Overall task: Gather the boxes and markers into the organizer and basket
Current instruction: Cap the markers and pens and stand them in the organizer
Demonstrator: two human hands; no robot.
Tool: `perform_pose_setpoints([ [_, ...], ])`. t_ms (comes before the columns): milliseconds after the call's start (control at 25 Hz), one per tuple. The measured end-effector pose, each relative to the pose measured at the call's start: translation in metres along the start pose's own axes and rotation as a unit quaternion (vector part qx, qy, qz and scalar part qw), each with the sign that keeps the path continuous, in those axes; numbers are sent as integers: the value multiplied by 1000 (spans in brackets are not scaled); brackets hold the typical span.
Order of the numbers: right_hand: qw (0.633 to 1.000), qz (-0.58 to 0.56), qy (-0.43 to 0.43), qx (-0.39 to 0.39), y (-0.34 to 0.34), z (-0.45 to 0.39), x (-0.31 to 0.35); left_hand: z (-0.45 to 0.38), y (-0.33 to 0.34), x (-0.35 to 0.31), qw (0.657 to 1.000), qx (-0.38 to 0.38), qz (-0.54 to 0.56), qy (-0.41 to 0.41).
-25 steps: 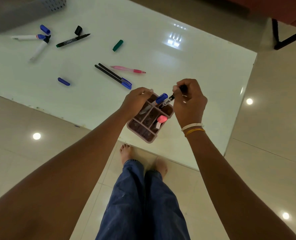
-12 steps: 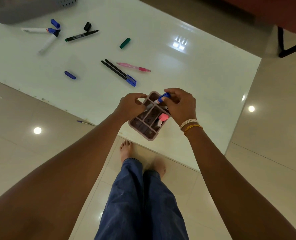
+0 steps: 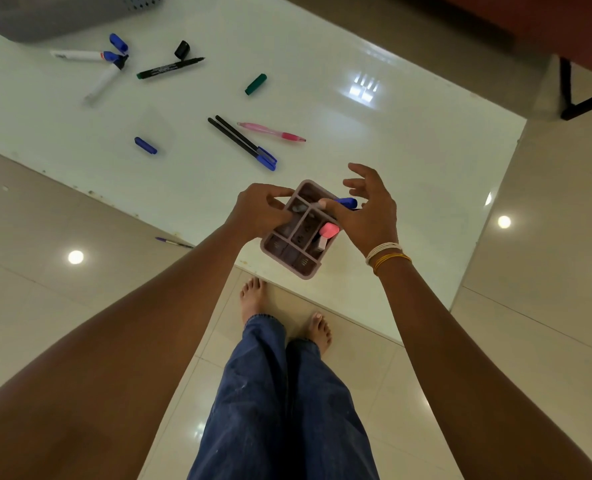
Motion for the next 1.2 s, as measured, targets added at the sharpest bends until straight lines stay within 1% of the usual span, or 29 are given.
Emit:
perform_pose_setpoints([
  [120,997,-41,55,-17,2,5,-10,5,-5,13,995,-27,83,-47],
  [200,986,-105,128,-23,9,9,-20,8,-7,20,990,-40,119,-67],
  [280,972,-129,196,16,21,12,-28,10,-3,23,982,-47,160,-84],
  [360,968,-115,217,58,32,16,-31,12,4,24,973,-58,198,-106],
  [400,971,-96,210,58,34,16,-28,12,7,23,968,-66,215,-114],
  [480,980,-62,189,25,31,11,-20,10,13,17,956,-79,255,-122],
  [560,984,-54,171,-7,26,1,-14,6,19,9,941,-87,298,-133],
  [640,986,-34,163,-19,21,-10,-8,0,22,0,928,-88,333,-144],
  [760,982,-24,185,-30,14,-23,-3,-8,23,-6,917,-63,362,-154],
  [840,979,-20,193,-63,12,-28,-1,-9,14,-2,915,-59,363,-164],
  [920,978,60,145,-139,9,-29,8,-9,-1,10,914,-86,356,-176],
  [1000,966,138,60,-213,13,-28,30,-10,-19,23,912,-112,352,-181],
  [1040,959,154,23,-237,18,-27,42,-11,-27,29,914,-118,344,-181],
  [1120,952,166,-27,-257,33,-29,65,-15,-43,41,920,-119,324,-185],
  [1200,951,162,-59,-258,53,-36,84,-20,-61,55,920,-122,318,-194],
])
Point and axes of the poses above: each hand's wrist, its own z-axis away from the middle knuckle, its own y-axis out of the palm, x = y × z, the point moved 6 cm from there along -z, towards the middle knuckle, and after that the axes turned 2 degrees about y, right-handed, at the moved point
